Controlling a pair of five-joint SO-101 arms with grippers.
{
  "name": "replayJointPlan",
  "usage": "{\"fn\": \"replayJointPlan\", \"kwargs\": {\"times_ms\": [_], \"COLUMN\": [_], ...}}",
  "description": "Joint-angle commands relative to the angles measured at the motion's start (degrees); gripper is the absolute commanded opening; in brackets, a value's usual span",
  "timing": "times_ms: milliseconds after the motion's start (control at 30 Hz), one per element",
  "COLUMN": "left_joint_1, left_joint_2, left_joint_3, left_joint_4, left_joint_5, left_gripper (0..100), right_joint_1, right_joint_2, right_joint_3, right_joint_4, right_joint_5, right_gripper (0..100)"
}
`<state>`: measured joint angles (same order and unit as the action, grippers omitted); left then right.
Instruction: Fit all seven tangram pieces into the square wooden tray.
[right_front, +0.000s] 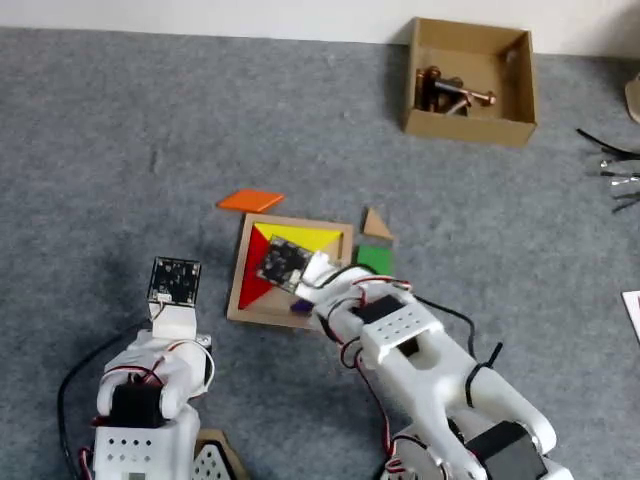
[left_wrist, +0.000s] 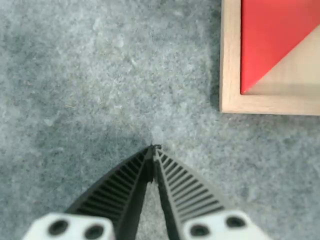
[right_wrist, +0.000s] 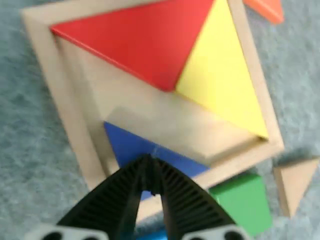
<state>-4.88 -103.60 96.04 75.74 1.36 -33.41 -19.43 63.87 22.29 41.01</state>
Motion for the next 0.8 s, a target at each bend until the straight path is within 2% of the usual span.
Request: {"fn": "replayJointPlan", "kwargs": {"times_ms": [0,233,433,500,633,767], "left_joint_1": [-0.7,-0.7,-0.7,-0.7,-0.7,-0.7], "left_joint_2": [-0.9,-0.9,-0.9,-0.9,-0.9,-0.9], "left_joint_3": [1.1,1.1,1.1,1.1,1.1,1.1], "left_joint_4": [0.3,0.3,0.3,0.3,0.3,0.3], "left_joint_5": [0.4,0.4,0.4,0.4,0.4,0.4], "left_gripper": [1,1,1,1,1,1], "right_joint_1": [2.6,2.3,2.7,2.9,6.3,10.1], "right_joint_2": [0.8,-2.2,-16.0,-22.0,-32.3,-34.2], "right_joint_3": [0.0,-1.2,-1.4,-1.6,-1.2,-1.2], "right_joint_4": [5.6,14.6,22.5,25.1,26.5,26.6], "right_joint_5": [-0.2,-0.6,-1.1,-4.2,-8.6,-8.8], "right_gripper": [0.5,0.5,0.5,0.5,0.6,2.0]}}
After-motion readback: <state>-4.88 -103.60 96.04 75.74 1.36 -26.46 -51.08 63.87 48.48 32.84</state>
